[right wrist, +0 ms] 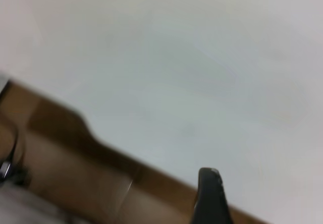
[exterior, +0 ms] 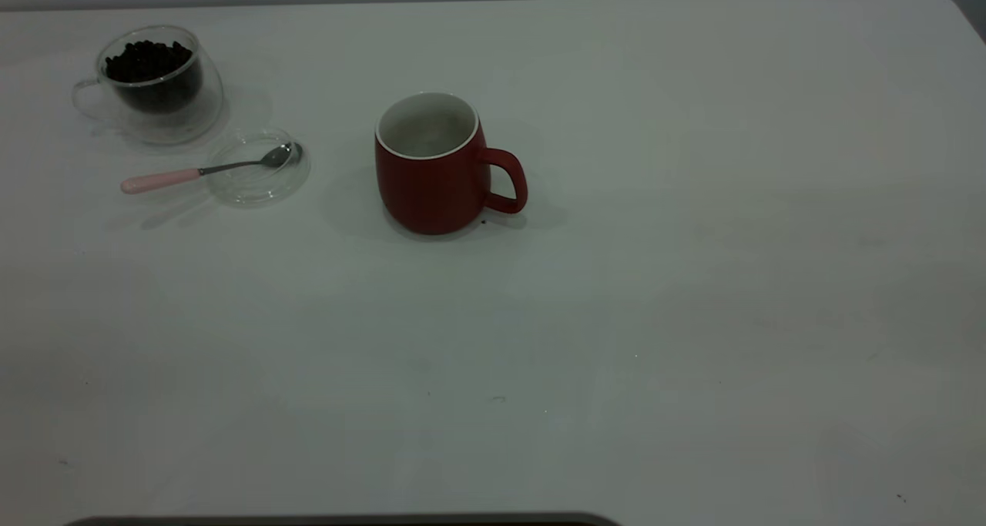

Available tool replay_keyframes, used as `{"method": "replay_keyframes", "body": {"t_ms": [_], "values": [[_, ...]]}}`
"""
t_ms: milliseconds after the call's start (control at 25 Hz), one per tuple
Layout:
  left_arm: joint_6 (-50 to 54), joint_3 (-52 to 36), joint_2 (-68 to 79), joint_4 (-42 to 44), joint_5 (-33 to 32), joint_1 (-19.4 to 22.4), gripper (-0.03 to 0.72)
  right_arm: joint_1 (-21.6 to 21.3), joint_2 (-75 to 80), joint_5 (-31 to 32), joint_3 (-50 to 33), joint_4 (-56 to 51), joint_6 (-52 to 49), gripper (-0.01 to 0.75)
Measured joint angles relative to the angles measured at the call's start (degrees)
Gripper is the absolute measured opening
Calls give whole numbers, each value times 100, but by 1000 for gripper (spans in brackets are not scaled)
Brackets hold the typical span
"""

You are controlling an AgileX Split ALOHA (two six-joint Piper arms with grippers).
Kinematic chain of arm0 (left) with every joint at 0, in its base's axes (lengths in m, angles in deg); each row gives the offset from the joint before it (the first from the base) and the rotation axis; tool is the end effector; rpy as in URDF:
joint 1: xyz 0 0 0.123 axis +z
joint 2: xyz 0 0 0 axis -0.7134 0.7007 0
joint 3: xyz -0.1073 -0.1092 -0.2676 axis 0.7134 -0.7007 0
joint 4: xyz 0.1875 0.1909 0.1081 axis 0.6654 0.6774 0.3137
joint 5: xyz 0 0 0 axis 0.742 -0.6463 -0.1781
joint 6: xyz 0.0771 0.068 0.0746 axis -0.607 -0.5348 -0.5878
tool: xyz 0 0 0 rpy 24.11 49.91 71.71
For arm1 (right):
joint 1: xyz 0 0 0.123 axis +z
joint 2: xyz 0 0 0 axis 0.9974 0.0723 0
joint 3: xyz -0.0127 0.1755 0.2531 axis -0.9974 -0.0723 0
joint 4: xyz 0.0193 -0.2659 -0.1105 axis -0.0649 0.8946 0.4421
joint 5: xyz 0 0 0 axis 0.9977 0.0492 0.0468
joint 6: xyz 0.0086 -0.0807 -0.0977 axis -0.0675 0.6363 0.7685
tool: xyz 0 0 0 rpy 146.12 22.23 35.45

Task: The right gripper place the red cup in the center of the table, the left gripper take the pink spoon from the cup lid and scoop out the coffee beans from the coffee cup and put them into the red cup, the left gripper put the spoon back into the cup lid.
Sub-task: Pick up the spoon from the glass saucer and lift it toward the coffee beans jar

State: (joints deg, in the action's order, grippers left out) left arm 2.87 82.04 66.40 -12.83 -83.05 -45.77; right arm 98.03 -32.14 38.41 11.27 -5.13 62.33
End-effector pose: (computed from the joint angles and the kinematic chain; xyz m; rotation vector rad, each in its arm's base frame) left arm 0.0308 -0.0041 0.2669 0.0704 2.1108 -0.0100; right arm 0.0699 0.0314 0.2574 -0.4929 2.3034 0.1751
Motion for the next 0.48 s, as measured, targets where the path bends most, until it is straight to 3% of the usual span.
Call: {"method": "replay_keyframes", "body": {"t_ms": [480], "values": [[0,0,0,0,0,0,463,-1060,-1215,128,-18,676,-824,590]]}}
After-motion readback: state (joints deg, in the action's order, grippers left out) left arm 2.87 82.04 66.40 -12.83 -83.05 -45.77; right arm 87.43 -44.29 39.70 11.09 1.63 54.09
